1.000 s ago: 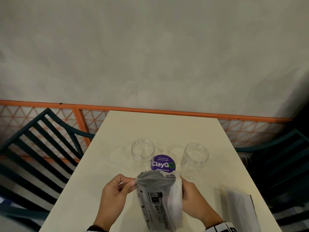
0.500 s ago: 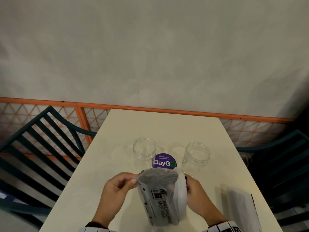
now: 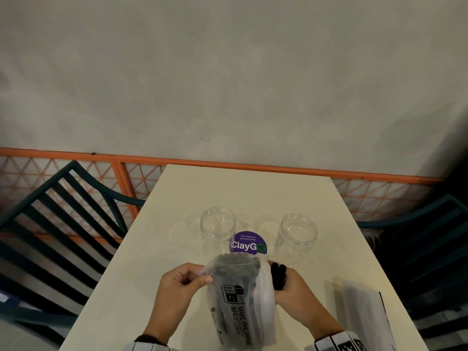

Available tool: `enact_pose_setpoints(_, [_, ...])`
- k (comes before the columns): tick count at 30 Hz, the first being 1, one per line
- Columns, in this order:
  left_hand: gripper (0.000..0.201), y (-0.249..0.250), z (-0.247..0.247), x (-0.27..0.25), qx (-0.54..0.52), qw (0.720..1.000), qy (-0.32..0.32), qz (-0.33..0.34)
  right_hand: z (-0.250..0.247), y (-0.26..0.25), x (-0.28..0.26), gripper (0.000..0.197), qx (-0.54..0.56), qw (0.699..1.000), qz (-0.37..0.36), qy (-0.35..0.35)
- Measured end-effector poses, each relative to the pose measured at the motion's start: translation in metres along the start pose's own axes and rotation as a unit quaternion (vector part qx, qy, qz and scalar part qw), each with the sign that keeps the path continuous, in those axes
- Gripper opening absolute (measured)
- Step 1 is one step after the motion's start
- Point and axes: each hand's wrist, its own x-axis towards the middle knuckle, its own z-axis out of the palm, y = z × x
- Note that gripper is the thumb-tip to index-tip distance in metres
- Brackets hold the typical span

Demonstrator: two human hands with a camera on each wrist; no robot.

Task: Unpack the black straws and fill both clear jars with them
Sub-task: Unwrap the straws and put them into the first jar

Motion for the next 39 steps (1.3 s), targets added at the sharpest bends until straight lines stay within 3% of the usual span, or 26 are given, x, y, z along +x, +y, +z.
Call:
enact_pose_setpoints(9, [0.007,-0.005,0.006,0.005,0.084,0.996,-0.033,0.009,0.004,0.002,0.008,0.021,0.004,0.997,-0.034,0.067])
enact_pose_setpoints(12, [0.015,-0.005,0.006,0.006,0.031,0.999,0.011,0.001,0.0,0.003,0.009,0.018,0.016,0.993,-0.032,0.111])
enact_pose_setpoints(15, [0.014,-0.005,0.008,0.004,0.02,0.999,0.049,-0.001,0.002,0.004,0.011,0.029,0.017,0.997,-0.006,0.073])
enact_pose_setpoints(20, [0.029,0.003,0.011,-0.001,0.001,0.997,-0.075,-0.006,0.004,0.01,0.012,0.033,0.013,0.998,0.031,0.056])
enact_pose_setpoints(24, [0.004,-0.002,0.008,0.005,0.004,1.0,-0.014,-0.003,0.009,0.012,0.01,0.036,0.006,0.998,0.03,0.063])
enact_pose_setpoints(27, [0.01,-0.008,0.01,0.007,0.012,1.0,0.001,-0.002,0.012,0.013,0.007,0.033,0.007,0.998,0.034,0.052])
enact_pose_setpoints(35, [0.014,-0.009,0.016,0.001,-0.018,0.997,-0.069,-0.024,0.008,0.006,0.004,0.024,0.012,0.997,0.028,0.071])
enact_pose_setpoints(39, [0.019,-0.006,0.012,-0.001,-0.005,0.993,-0.119,0.002,0.006,0.007,0.002,0.041,0.017,0.998,0.021,0.062])
